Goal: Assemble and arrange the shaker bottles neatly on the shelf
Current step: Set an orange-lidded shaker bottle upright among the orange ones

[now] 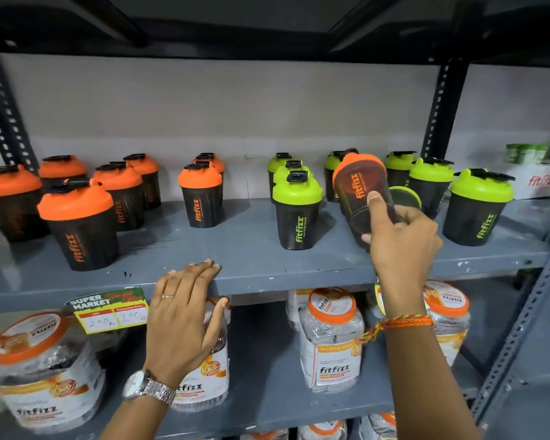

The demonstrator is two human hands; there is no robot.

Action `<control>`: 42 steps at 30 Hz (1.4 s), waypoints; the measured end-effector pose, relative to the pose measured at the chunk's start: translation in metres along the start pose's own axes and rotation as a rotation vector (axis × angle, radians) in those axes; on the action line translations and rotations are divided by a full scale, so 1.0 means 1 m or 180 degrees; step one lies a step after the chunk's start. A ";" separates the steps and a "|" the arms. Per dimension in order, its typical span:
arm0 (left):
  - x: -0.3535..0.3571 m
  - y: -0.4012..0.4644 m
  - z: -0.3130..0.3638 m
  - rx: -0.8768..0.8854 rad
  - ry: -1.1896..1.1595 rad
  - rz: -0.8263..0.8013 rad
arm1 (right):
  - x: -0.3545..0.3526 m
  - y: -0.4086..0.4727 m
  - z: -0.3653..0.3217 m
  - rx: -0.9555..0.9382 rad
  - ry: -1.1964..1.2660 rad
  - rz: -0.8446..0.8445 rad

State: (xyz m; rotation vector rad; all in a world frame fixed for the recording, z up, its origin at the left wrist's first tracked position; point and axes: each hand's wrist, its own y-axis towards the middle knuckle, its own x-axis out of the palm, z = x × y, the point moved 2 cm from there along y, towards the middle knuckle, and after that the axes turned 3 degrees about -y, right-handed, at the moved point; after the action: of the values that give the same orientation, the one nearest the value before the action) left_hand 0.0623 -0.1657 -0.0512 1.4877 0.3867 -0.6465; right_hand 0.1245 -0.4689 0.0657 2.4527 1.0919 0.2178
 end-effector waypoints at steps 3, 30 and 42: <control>-0.004 0.001 0.002 0.0007 -0.0033 -0.0045 | 0.000 -0.006 -0.006 0.0406 0.0957 -0.0208; -0.059 -0.019 -0.012 -0.0279 0.0765 -0.0912 | 0.178 -0.087 -0.049 -0.0558 0.0692 -0.4065; -0.053 -0.021 -0.013 -0.0350 0.0708 -0.0835 | 0.203 -0.088 -0.043 -0.0610 0.0149 -0.4388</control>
State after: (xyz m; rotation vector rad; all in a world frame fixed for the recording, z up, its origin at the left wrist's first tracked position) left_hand 0.0103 -0.1438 -0.0366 1.4193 0.7867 -0.6558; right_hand 0.1895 -0.2537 0.0563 1.0906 2.3066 -0.0706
